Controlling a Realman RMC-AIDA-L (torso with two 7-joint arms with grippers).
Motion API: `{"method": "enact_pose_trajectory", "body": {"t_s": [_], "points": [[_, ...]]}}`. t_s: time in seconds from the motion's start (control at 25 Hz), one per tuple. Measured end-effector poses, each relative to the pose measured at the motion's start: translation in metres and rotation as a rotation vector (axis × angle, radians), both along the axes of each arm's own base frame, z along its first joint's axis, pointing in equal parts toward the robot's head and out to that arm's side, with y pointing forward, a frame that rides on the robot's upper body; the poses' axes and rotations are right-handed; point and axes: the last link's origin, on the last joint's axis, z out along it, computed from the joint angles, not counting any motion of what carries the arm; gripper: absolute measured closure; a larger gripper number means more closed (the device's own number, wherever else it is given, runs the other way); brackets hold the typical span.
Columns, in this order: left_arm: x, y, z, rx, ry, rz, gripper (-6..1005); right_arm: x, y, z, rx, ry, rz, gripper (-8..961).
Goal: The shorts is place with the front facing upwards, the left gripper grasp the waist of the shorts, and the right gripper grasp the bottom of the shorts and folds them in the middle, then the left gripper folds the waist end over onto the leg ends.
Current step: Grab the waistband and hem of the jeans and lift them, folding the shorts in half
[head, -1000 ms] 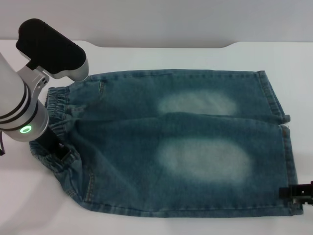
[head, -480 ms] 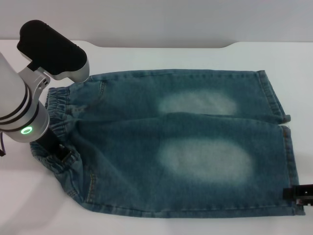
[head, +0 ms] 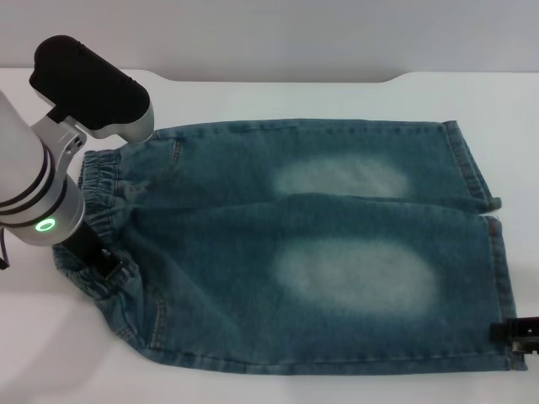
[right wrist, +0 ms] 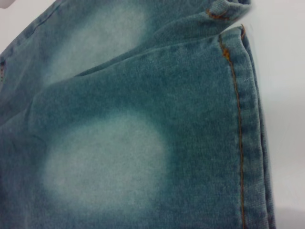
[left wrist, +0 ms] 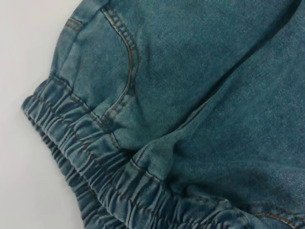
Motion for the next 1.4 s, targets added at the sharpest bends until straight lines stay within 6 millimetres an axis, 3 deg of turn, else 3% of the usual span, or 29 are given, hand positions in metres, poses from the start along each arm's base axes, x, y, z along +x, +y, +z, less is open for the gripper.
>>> {"method": "enact_pose_trajectory", "body": {"t_s": [0.4,0.92,1.24,1.4], "points": [[0.001,0.000,0.002,0.005,-0.002,-0.006,953,0.001,0.002,0.006,0.021,-0.007,-0.003,431],[0.000,0.000,0.004,0.022,-0.008,0.000,952,-0.028,0.024,0.009,0.026,0.041,0.086,429],[-0.005,-0.003,0.006,0.038,-0.018,0.017,952,-0.029,0.017,0.032,0.049,-0.031,0.078,428],[-0.003,-0.003,0.006,0.044,-0.022,0.015,952,-0.023,0.012,0.033,0.043,-0.033,0.054,428]]}}
